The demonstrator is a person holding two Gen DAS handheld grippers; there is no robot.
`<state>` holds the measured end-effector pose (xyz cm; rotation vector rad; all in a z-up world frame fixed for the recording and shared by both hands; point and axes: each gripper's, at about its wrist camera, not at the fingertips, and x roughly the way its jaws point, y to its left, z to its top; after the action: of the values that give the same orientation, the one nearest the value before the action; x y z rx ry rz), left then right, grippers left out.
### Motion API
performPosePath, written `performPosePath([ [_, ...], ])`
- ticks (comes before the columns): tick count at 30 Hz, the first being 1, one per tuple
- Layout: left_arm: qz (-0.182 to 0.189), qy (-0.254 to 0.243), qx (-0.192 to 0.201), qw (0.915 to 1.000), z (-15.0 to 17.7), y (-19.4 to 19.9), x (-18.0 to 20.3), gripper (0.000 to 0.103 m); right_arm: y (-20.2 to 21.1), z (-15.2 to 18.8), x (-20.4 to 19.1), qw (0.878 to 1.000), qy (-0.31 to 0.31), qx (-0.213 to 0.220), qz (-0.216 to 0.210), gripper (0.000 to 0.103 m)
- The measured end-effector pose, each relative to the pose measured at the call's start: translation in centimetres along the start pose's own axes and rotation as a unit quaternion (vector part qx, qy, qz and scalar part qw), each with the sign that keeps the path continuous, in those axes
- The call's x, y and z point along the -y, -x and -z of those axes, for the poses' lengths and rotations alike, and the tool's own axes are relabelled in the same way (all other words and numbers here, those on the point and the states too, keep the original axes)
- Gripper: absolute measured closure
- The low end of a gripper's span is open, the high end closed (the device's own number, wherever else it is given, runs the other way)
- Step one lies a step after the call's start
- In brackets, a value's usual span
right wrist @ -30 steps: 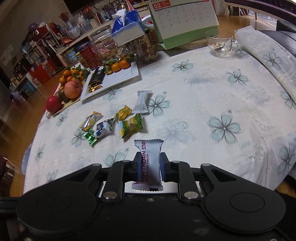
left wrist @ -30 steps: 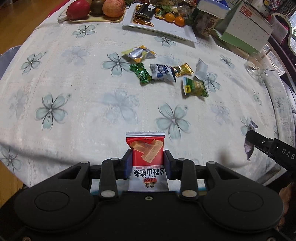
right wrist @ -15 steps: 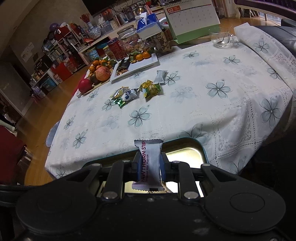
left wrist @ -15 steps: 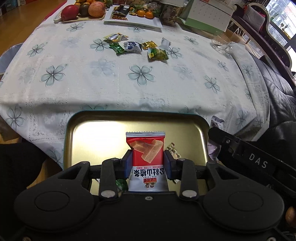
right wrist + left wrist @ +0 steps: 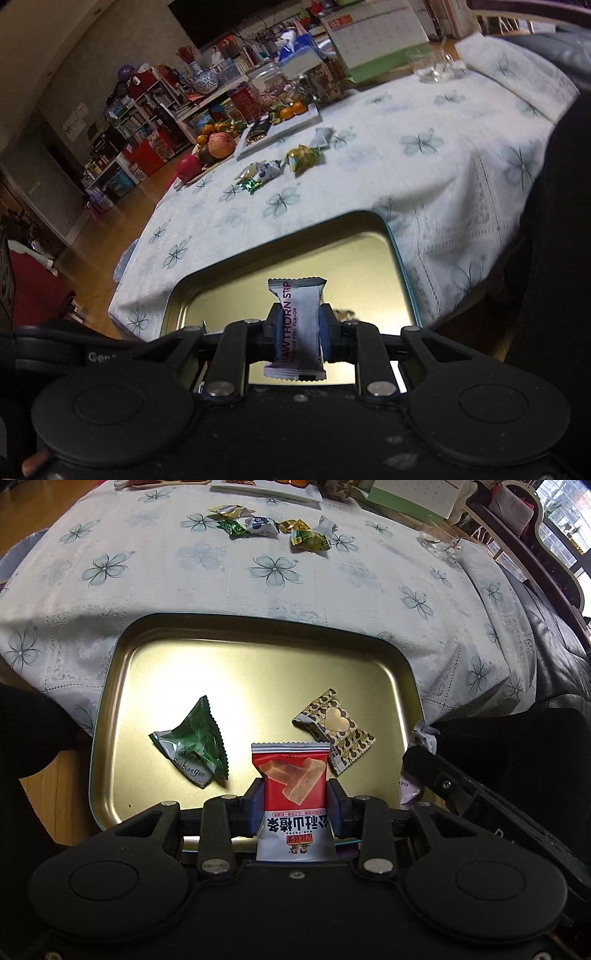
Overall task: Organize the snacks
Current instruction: 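Open left gripper to drop red wafer pack while right gripper lowers hawthorn bar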
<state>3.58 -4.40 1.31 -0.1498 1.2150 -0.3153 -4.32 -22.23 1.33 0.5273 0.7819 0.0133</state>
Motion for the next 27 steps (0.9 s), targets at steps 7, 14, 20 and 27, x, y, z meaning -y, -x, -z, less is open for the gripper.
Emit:
performPosePath([
  [7, -0.016, -0.012, 0.028, 0.9994, -0.3, 0.6, 0.4, 0.058, 0.0, 0.2, -0.1, 1.0, 0.005, 0.012, 0.003, 0.078],
  [14, -0.028, 0.004, 0.018, 0.9994, -0.4, 0.0, -0.3, 0.058, -0.6, 0.1, 0.1, 1.0, -0.003, -0.002, 0.02, 0.072],
  [20, -0.054, 0.002, 0.017, 0.9984, -0.2, -0.4, -0.7, 0.058, -1.5, 0.5, -0.8, 0.998, 0.029, -0.023, 0.049, 0.069],
  [27, -0.082, 0.004, 0.009, 0.9966, -0.2, -1.1, -1.4, 0.058, -2.7, 1.0, -1.6, 0.994, 0.063, -0.047, 0.078, 0.062],
])
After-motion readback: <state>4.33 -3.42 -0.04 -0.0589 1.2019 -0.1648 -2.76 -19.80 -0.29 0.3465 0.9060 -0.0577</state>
